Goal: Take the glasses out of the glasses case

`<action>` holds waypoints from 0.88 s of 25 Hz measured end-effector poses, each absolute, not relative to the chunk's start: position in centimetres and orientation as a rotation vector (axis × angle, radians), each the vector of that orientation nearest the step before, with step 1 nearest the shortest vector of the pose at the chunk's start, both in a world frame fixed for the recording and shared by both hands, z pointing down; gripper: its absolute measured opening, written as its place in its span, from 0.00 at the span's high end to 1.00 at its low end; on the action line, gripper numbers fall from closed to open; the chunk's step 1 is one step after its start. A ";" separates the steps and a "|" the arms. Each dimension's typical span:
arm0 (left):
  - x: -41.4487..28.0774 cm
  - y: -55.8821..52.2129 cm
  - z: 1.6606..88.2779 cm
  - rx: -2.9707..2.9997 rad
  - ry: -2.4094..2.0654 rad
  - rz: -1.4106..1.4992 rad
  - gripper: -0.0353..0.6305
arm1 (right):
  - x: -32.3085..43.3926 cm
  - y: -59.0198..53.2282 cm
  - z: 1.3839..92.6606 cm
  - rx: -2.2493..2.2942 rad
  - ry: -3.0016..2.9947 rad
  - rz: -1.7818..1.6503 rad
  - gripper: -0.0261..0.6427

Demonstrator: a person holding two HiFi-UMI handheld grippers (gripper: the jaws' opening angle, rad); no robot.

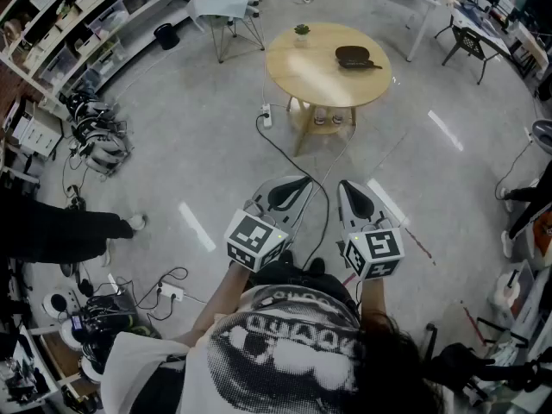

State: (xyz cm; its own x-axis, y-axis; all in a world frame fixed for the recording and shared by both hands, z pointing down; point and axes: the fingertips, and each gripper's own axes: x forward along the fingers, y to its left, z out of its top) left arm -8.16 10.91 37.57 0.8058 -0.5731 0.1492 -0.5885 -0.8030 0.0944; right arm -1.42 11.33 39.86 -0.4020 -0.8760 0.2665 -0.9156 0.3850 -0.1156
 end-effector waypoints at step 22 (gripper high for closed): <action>-6.0 11.4 38.1 2.828 -0.948 0.181 0.92 | 0.4 11.8 39.9 1.569 -2.504 0.344 0.97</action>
